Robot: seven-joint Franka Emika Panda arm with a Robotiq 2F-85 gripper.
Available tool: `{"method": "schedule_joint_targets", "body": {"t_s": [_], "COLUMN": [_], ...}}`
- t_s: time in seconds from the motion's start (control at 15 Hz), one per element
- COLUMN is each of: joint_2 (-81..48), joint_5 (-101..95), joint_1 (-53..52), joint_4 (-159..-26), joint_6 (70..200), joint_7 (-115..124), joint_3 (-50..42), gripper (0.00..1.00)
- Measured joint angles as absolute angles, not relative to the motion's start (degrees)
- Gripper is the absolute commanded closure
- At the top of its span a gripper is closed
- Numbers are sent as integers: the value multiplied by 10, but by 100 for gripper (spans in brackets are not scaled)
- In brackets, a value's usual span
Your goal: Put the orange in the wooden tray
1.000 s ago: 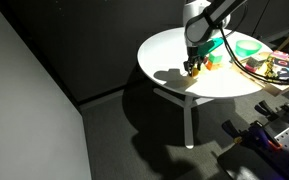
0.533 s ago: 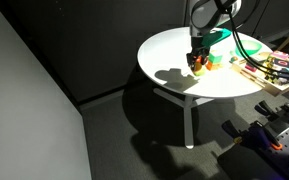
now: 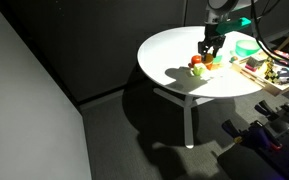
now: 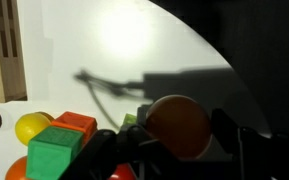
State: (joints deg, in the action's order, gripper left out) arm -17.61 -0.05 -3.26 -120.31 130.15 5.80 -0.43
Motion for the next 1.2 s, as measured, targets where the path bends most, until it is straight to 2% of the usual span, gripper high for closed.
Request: {"method": "schedule_joint_targets", "body": {"t_s": [0.6,1.2], "joint_2": [-86,-23], "joint_5": [5,40], "joint_1": [14,63], "joint_4": [-1277,-1351], "joint_6": [1312,1388], "joint_7": [58,58], "joint_3": [-31,-70], "gripper": [58,58]}}
